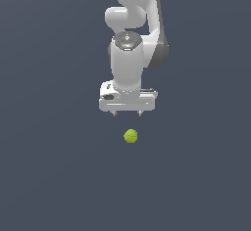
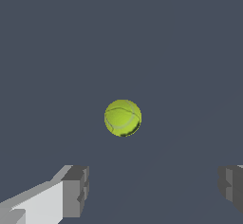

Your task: Pick up the object and move it to a goal position.

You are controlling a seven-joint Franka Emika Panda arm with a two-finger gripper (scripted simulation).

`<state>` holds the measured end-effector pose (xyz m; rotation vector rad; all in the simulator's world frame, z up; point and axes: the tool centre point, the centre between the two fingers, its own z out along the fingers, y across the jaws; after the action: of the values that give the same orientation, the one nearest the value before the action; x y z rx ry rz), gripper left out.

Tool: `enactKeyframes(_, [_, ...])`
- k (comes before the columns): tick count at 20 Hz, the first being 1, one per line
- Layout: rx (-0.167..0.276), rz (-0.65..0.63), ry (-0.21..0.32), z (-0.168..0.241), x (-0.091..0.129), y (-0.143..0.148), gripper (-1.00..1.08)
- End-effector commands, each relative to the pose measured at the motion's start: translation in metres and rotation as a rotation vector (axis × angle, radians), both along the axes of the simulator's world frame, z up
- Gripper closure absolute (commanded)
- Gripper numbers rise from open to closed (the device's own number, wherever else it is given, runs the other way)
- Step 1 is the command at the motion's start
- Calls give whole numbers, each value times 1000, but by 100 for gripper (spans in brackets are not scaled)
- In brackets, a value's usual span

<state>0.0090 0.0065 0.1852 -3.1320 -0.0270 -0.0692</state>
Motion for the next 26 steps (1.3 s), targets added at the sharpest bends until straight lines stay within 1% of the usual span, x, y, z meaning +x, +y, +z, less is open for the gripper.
enactKeyframes(1, [0, 0, 0, 0, 0, 0, -92])
enactKeyframes(4, [-3, 8, 4, -1, -1, 3, -92])
enactKeyframes(10, [-20, 51, 28, -7, -9, 17, -92])
enactKeyframes(16, [-21, 52, 29, -7, -9, 18, -92])
enactKeyframes(21, [-20, 49, 30, -13, -6, 18, -92])
enactKeyframes(26, [-17, 41, 33, -30, 2, 18, -92])
